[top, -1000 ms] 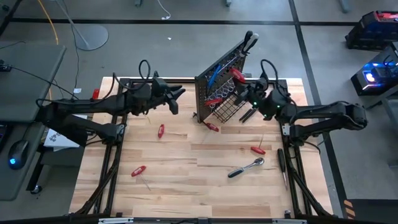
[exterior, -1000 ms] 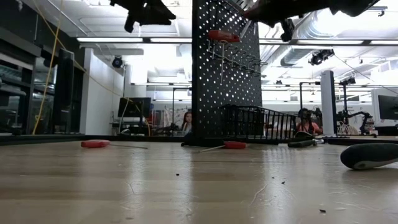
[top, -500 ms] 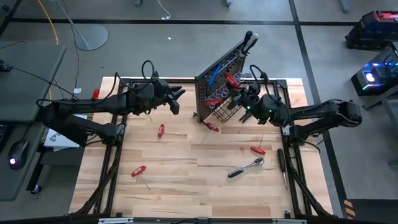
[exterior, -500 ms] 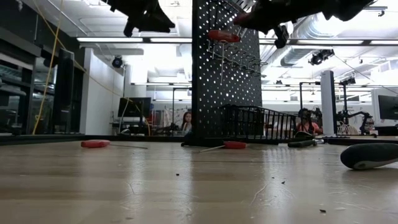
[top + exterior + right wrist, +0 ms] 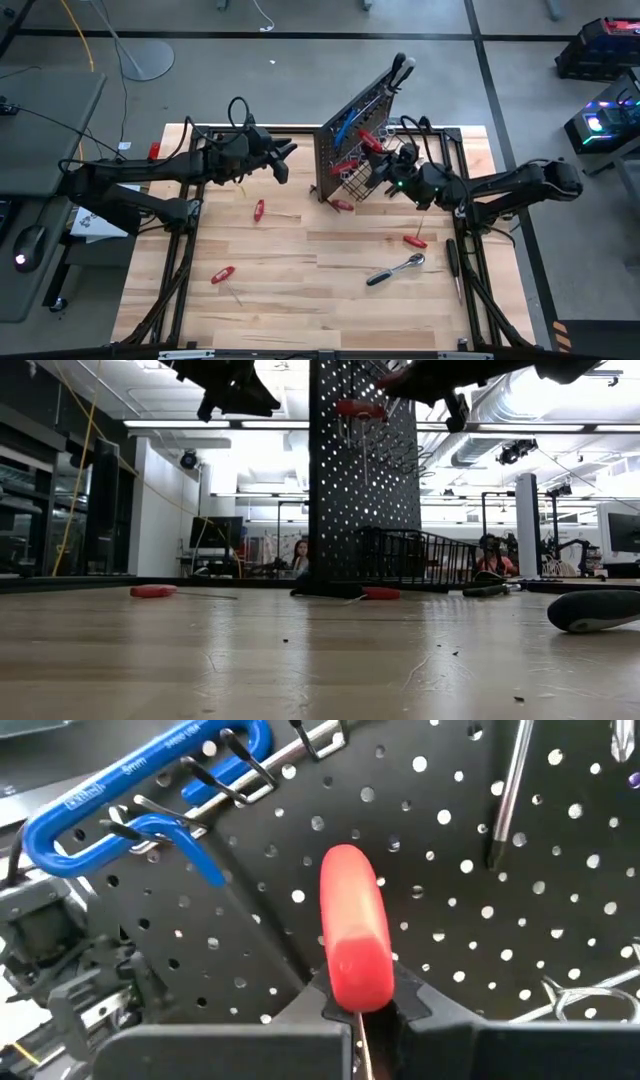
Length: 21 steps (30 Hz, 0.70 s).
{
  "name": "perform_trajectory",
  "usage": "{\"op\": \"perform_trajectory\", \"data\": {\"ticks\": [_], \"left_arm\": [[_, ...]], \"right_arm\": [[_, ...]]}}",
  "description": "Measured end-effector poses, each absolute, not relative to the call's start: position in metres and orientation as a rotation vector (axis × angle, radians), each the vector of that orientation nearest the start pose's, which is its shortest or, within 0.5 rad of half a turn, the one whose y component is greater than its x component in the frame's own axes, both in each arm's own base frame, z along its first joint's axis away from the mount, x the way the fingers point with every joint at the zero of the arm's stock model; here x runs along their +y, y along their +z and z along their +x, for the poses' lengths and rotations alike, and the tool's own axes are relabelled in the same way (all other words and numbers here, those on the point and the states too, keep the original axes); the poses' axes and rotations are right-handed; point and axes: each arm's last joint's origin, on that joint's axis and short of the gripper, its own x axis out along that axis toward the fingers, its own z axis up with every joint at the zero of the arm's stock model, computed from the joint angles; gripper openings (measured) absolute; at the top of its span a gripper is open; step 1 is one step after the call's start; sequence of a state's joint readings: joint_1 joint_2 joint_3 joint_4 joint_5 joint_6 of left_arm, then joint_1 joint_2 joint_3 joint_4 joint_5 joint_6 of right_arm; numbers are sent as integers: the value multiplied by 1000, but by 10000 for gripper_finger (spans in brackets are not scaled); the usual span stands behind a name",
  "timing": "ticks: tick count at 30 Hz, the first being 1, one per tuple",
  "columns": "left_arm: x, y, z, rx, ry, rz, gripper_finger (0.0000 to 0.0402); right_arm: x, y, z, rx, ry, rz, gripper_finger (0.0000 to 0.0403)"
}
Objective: Hang tools onto peg board
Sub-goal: Hang the red allen wrench on the peg board
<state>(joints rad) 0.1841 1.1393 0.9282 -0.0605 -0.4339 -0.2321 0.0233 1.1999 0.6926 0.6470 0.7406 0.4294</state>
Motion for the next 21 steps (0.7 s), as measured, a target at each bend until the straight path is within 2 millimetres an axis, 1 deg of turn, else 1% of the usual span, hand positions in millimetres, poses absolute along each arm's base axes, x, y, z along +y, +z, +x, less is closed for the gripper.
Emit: {"op": "perform_trajectory", "data": {"ticks": [5,9,21], "left_arm": [[58,325,246,209,643,-188,85],[58,325,246,208,643,-188,85],[58,325,246,205,643,-188,85]], "right_arm": [[-13,294,256,-272,-695,448,0],[-17,294,256,-269,-728,427,0],[-20,288,256,-194,-758,363,0]]}}
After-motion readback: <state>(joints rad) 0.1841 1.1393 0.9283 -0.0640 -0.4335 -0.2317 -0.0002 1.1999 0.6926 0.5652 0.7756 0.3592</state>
